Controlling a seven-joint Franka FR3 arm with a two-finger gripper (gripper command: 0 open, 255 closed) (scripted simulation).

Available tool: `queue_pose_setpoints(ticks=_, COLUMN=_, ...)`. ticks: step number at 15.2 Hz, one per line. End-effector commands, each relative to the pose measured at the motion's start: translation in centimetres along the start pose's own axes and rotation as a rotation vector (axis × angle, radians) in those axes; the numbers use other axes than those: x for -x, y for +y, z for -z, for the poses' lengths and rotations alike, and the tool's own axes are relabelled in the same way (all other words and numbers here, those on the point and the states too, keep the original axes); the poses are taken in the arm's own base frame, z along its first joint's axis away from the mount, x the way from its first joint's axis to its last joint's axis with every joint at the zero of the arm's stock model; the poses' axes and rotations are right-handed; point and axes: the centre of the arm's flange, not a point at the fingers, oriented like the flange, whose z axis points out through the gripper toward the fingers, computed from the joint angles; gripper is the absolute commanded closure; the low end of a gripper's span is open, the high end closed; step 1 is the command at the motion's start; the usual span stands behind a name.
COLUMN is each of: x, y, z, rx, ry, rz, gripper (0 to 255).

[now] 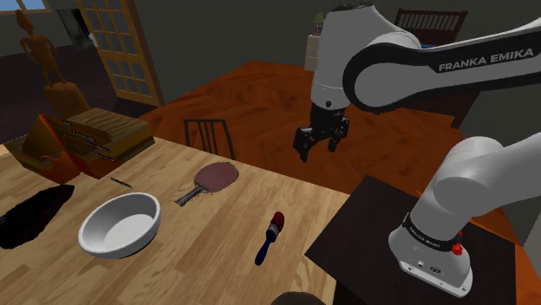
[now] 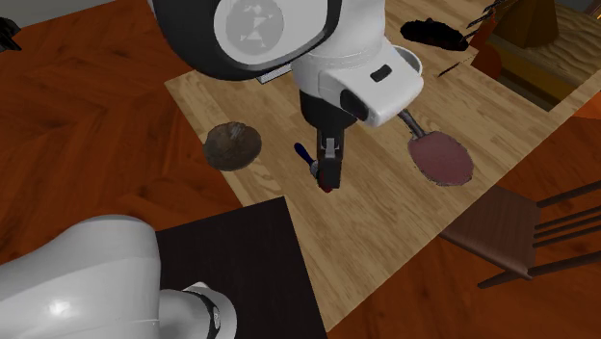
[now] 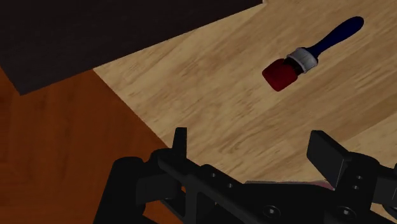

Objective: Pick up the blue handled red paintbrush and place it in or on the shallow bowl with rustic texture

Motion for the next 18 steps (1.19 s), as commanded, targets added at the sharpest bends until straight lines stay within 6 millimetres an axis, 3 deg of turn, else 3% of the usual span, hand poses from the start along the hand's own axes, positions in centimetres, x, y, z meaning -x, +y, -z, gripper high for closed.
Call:
queue_pose_setpoints(ticks=1, x=0.7, y=-1.8, z=-2.1, rx=0.009, ry=-0.009, rz=-0.071, gripper=0)
queue_pose_setpoints(ticks=9, x=2.3, y=-8.5, z=-10.4, rx=0.045, ry=-0.046, rz=-0.334, gripper=0)
queue_pose_setpoints(ticks=18, x=2.3, y=-15.9, z=-19.9, rx=0.085, ry=-0.087, rz=-0.630, gripper=0)
